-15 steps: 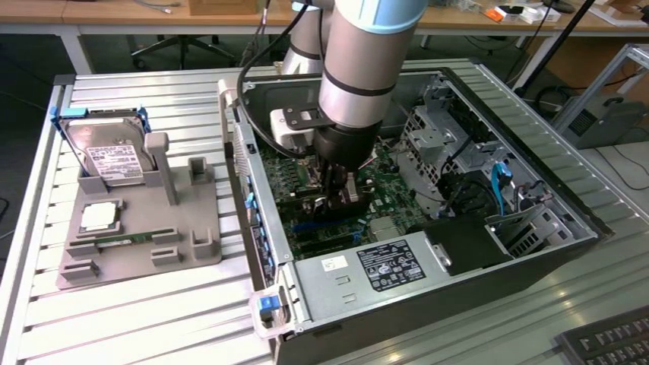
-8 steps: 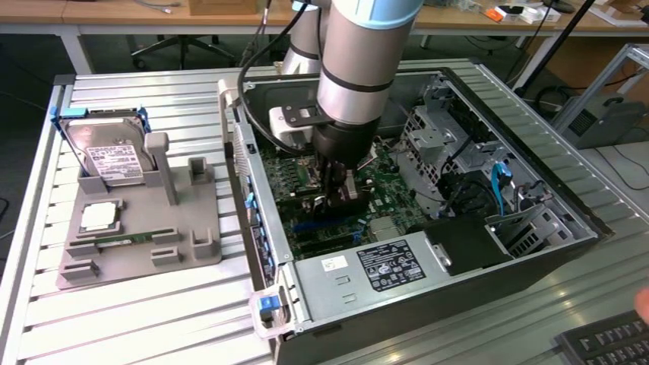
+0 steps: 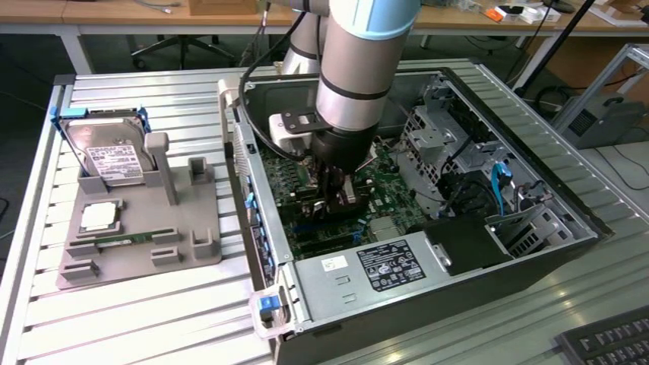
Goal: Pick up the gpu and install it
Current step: 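Insert the gpu into the slot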
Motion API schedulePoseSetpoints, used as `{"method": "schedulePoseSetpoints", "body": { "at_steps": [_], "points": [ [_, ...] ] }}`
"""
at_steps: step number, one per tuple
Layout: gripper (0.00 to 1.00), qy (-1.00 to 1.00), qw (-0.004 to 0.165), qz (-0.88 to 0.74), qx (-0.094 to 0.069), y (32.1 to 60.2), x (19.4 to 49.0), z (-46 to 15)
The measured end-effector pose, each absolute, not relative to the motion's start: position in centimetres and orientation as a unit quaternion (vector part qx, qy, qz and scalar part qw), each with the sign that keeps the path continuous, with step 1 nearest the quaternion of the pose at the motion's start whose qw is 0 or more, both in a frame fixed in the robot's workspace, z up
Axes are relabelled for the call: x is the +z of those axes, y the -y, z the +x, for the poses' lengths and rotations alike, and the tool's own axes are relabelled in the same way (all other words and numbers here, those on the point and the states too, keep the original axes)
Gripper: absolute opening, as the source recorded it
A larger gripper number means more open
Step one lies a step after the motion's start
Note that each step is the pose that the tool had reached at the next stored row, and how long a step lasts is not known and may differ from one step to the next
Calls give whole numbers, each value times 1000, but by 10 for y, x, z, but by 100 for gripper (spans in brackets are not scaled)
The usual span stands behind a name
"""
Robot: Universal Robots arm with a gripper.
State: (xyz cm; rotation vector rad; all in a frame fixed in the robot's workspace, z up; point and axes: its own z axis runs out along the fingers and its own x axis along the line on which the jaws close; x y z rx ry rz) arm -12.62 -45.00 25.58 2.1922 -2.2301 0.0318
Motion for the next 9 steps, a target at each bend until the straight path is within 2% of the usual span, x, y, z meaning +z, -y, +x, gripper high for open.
{"method": "schedulePoseSetpoints", "body": {
  "at_steps": [1, 4, 9],
  "points": [
    [40, 713, 8, 701, 10, 450, 256, -126],
    [40, 713, 8, 701, 10, 450, 260, -126],
    [40, 713, 8, 701, 10, 450, 283, -126]
  ]
}}
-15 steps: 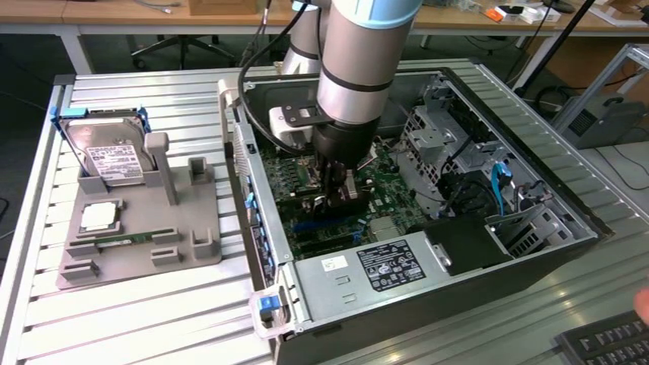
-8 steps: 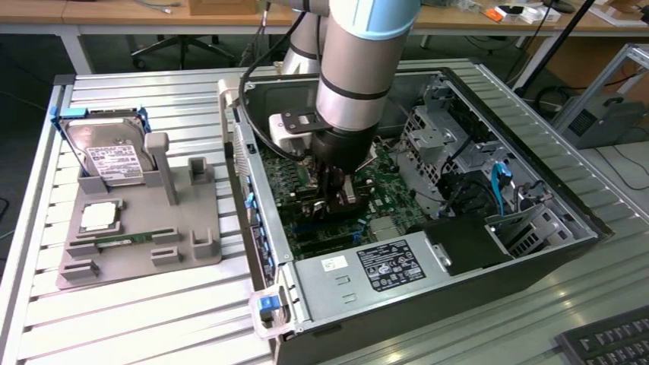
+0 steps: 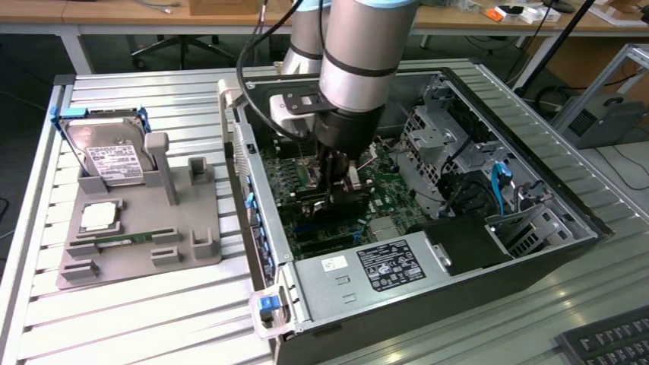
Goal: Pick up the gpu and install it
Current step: 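Insert the gpu into the slot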
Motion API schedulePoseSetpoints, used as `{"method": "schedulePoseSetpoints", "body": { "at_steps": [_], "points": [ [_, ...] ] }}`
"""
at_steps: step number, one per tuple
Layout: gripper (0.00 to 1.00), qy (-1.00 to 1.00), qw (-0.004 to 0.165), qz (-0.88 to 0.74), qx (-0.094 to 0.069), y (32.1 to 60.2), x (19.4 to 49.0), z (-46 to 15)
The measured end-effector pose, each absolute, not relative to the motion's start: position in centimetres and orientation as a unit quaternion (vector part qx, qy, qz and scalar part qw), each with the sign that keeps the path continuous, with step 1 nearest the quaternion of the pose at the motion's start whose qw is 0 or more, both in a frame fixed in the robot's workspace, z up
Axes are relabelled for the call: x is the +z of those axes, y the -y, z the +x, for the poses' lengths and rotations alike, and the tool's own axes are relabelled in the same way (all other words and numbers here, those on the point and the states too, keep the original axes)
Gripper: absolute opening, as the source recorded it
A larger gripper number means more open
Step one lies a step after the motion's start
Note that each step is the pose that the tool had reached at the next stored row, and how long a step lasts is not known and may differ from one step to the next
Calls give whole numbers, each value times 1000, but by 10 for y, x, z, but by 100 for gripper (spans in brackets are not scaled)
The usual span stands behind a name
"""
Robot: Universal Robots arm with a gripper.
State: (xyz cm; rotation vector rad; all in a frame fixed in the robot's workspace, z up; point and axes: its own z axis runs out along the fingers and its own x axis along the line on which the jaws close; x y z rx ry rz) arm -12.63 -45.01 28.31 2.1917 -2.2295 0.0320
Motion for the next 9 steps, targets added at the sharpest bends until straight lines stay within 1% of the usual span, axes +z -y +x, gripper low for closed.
{"method": "schedulePoseSetpoints", "body": {
  "at_steps": [1, 3, 5, 6, 8, 9],
  "points": [
    [40, 713, 8, 701, 10, 450, 290, -126],
    [39, 713, 8, 701, 10, 449, 293, -126],
    [26, 713, 13, 701, 5, 449, 293, -115],
    [26, 713, 15, 701, 3, 449, 293, -111],
    [14, 712, 19, 702, -1, 449, 293, -102],
    [14, 712, 21, 702, -3, 449, 293, -97]
  ]
}}
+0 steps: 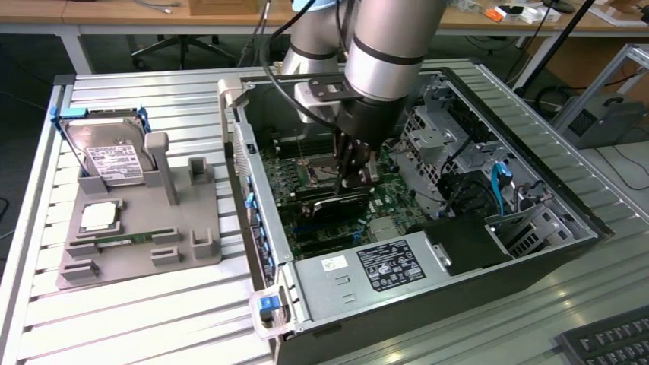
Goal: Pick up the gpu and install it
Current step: 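Insert the gpu into the slot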
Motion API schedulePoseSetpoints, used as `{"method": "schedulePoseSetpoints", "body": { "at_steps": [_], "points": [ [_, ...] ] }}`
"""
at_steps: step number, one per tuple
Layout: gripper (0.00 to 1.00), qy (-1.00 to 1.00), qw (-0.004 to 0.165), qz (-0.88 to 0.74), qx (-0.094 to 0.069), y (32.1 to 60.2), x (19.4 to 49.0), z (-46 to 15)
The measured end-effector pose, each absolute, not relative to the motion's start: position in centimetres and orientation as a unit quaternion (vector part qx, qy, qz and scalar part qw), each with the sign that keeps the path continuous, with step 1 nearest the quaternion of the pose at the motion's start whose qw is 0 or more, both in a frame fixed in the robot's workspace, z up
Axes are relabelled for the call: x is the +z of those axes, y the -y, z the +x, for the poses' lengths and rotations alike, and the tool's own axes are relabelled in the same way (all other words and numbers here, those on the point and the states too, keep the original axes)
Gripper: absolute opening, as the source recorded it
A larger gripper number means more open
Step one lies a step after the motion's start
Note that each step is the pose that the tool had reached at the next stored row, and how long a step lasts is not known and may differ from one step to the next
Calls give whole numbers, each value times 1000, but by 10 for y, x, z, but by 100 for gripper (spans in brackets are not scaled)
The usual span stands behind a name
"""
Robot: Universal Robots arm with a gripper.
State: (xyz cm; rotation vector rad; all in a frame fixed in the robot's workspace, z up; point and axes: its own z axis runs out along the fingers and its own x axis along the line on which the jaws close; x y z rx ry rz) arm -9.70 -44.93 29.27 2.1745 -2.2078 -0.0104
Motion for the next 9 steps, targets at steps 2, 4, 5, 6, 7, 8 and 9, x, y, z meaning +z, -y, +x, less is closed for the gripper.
{"method": "schedulePoseSetpoints", "body": {
  "at_steps": [2, 4, 5, 6, 7, 8, 9],
  "points": [
    [11, 712, 27, 702, -9, 449, 292, -86],
    [11, 712, 32, 702, -14, 449, 292, -75],
    [11, 712, 32, 702, -14, 449, 292, -75],
    [11, 712, 32, 702, -14, 449, 292, -75],
    [11, 712, 32, 702, -14, 449, 292, -75],
    [11, 712, 32, 702, -14, 449, 292, -75],
    [11, 712, 32, 702, -14, 449, 292, -75]
  ]
}}
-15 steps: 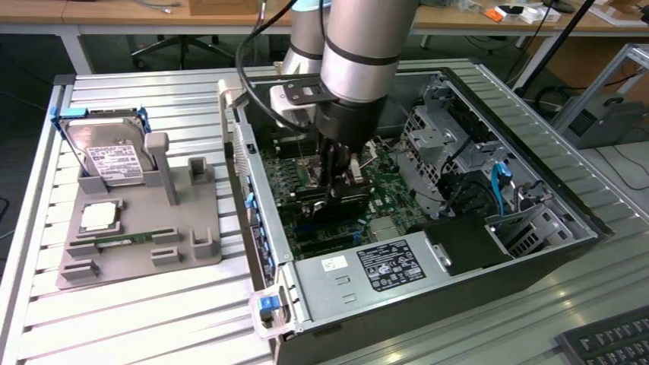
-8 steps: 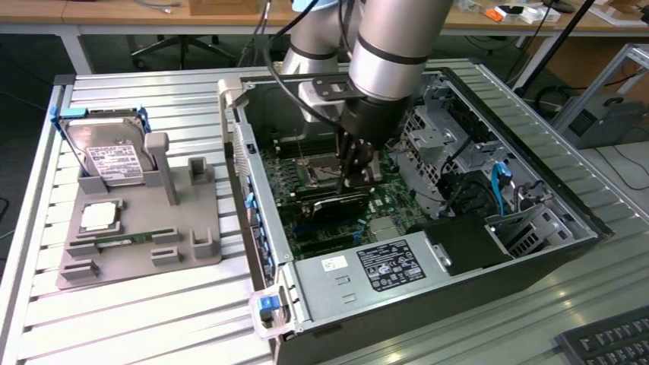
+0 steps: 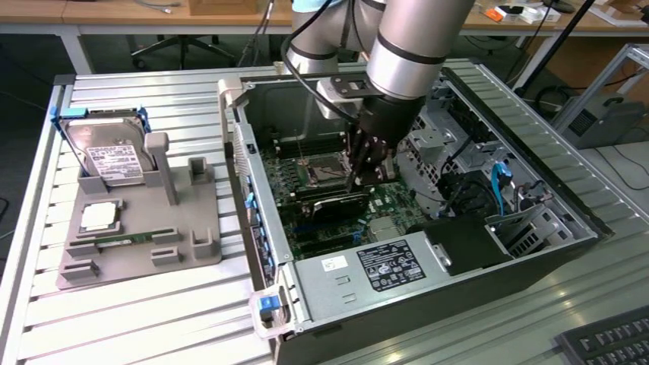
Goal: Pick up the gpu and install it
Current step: 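Press down on the gpu until it lock into place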
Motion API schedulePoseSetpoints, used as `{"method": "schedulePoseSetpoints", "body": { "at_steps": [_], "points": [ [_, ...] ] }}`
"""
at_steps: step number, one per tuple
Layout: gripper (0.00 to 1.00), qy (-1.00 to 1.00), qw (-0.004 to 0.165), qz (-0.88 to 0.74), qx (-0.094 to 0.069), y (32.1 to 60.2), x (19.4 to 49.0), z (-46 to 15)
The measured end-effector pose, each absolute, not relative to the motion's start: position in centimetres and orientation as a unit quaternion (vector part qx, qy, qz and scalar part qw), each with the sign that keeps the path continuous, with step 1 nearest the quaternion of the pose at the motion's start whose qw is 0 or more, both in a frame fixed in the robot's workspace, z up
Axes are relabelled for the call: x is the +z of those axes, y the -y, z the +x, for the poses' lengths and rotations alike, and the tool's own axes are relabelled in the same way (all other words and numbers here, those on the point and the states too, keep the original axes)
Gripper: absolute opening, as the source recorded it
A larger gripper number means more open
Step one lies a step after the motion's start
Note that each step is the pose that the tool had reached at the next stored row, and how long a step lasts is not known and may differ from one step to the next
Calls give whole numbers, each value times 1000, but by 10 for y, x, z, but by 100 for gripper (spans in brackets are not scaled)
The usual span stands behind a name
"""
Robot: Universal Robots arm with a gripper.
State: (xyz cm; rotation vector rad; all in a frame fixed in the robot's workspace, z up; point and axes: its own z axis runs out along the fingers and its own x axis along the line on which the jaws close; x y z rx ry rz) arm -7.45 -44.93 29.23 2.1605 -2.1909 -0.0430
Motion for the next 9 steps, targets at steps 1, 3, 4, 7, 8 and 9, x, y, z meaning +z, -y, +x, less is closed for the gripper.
{"method": "schedulePoseSetpoints", "body": {
  "at_steps": [1, 3, 4, 7, 8, 9],
  "points": [
    [11, 712, 32, 702, -14, 449, 292, -75],
    [11, 712, 32, 702, -14, 449, 292, -78],
    [11, 712, 32, 702, -14, 449, 292, -82],
    [11, 712, 32, 702, -14, 449, 291, -94],
    [11, 712, 32, 702, -14, 449, 291, -98],
    [11, 712, 32, 702, -14, 449, 291, -102]
  ]
}}
